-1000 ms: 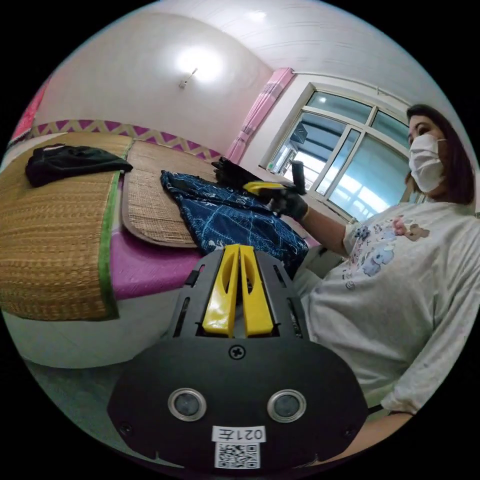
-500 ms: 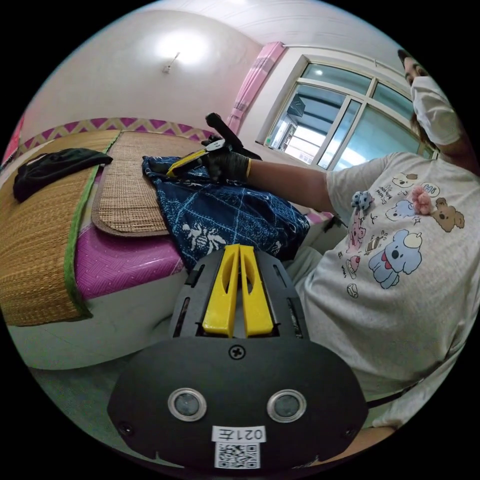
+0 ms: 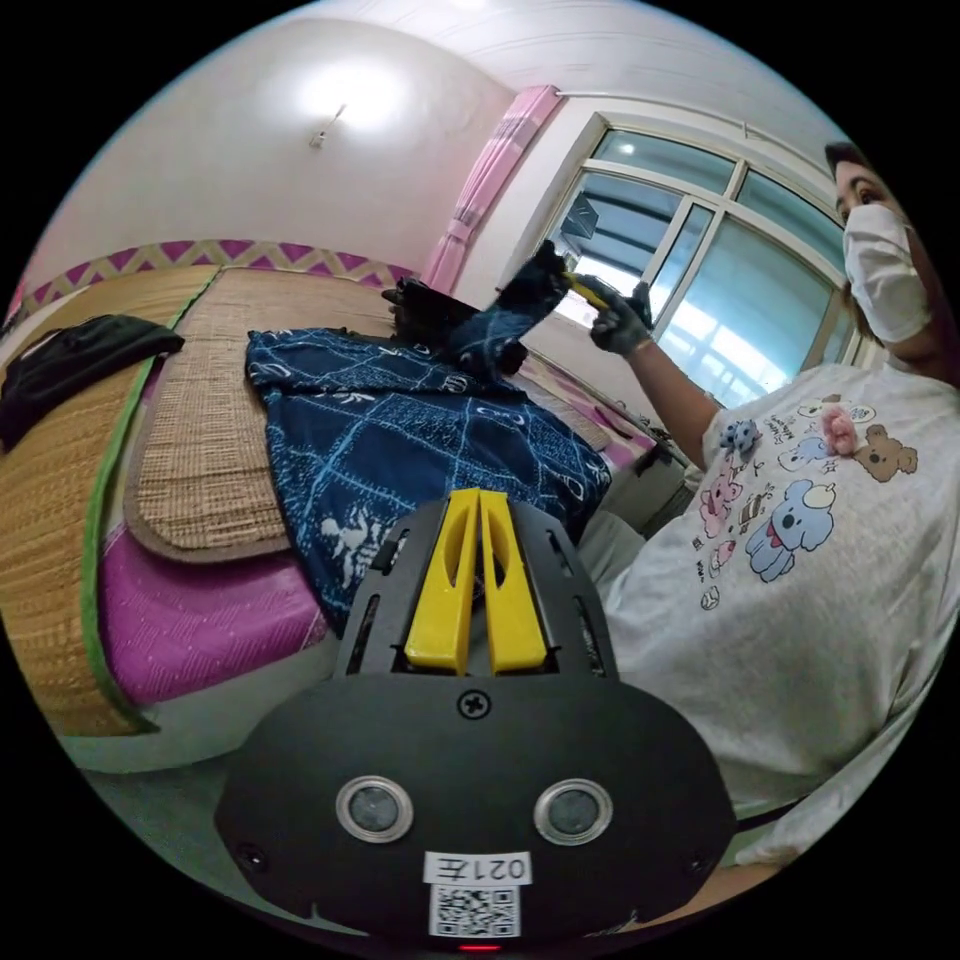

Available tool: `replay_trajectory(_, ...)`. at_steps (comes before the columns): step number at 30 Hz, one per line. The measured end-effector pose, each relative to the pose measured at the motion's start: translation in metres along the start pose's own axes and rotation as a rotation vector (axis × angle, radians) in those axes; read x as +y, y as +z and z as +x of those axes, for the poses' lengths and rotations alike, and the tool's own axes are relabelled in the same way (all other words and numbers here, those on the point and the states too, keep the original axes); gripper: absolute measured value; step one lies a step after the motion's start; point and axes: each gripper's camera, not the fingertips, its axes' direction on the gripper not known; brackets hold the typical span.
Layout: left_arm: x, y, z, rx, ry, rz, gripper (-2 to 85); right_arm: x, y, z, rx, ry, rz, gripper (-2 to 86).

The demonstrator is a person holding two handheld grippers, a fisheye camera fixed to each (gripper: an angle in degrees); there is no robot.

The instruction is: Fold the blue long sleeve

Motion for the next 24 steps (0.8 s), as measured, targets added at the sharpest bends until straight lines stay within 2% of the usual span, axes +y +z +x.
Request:
replay_trajectory(5, -0.034, 0.046, 0.014, 0.064, 0.016, 0.005, -0.9, 0.048, -0.172, 0.133, 0.23, 0.324, 0.144, 1.0)
replay_trajectory(9, -0.056, 0.079, 0.027, 0.102, 0.037, -0.017, -0.9, 0.132, -0.267, 0.218, 0.254, 0.611, 0.238, 0.8)
replay_trajectory(14, -0.085, 0.123, 0.049, 0.139, 0.088, -0.073, -0.9, 0.201, -0.304, 0.256, 0.144, 0.74, 0.303, 0.9)
replay_trajectory(20, -0.112, 0.16, 0.069, 0.182, 0.144, -0.107, -0.9, 0.245, -0.321, 0.256, 0.046, 0.807, 0.373, 2.1)
replay_trajectory(24, -0.129, 0.179, 0.081, 0.201, 0.183, -0.127, -0.9, 0.243, -0.336, 0.247, 0.102, 0.823, 0.414, 7.2)
